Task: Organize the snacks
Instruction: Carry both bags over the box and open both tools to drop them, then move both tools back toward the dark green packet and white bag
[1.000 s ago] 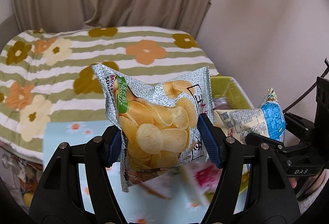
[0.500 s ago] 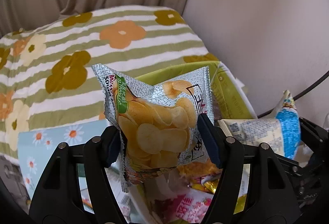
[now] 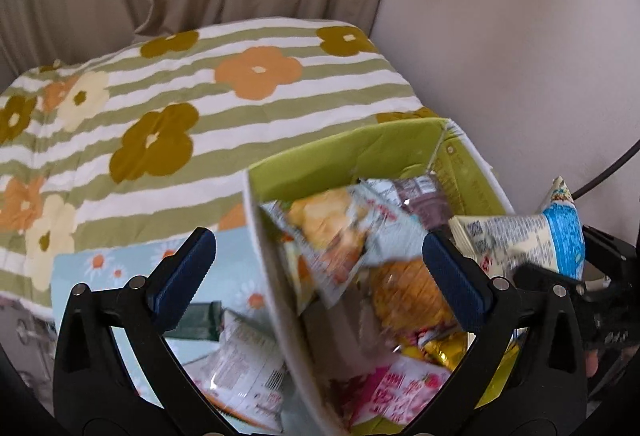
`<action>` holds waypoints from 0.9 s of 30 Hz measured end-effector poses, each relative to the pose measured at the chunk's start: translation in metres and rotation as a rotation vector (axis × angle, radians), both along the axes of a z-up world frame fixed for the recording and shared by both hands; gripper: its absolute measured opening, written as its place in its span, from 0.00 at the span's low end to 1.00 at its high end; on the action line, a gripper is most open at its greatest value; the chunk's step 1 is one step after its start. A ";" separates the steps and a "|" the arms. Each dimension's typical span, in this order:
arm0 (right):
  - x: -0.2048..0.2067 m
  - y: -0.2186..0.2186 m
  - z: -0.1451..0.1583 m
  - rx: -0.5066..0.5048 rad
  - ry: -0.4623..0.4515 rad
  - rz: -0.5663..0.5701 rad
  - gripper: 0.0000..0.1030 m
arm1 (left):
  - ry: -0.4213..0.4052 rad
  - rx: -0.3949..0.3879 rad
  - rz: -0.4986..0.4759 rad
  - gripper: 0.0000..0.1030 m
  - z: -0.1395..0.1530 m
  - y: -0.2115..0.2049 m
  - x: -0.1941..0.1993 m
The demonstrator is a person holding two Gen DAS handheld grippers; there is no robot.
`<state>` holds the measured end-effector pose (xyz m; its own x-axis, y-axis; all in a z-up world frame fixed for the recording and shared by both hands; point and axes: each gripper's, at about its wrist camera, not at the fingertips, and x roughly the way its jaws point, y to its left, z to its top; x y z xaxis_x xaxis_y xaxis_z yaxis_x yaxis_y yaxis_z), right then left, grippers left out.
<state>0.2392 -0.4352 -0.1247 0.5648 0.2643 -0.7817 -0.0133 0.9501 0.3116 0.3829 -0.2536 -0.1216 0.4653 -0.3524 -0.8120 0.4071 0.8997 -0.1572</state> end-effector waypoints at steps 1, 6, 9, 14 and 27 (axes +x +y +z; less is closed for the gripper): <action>0.001 0.000 -0.001 0.008 0.003 -0.004 0.66 | 0.008 -0.004 0.007 1.00 -0.002 0.005 -0.002; 0.004 0.003 -0.001 0.014 0.012 0.005 0.74 | 0.025 -0.007 0.045 1.00 -0.006 0.024 -0.009; -0.001 0.008 0.004 -0.026 -0.034 0.027 0.92 | 0.020 -0.001 0.062 1.00 -0.005 0.032 -0.015; -0.016 0.009 0.016 -0.069 -0.106 0.041 0.99 | 0.005 0.018 0.102 1.00 -0.002 0.051 -0.032; -0.039 0.037 0.034 -0.101 -0.163 0.145 1.00 | -0.014 0.054 0.305 1.00 0.012 0.132 -0.095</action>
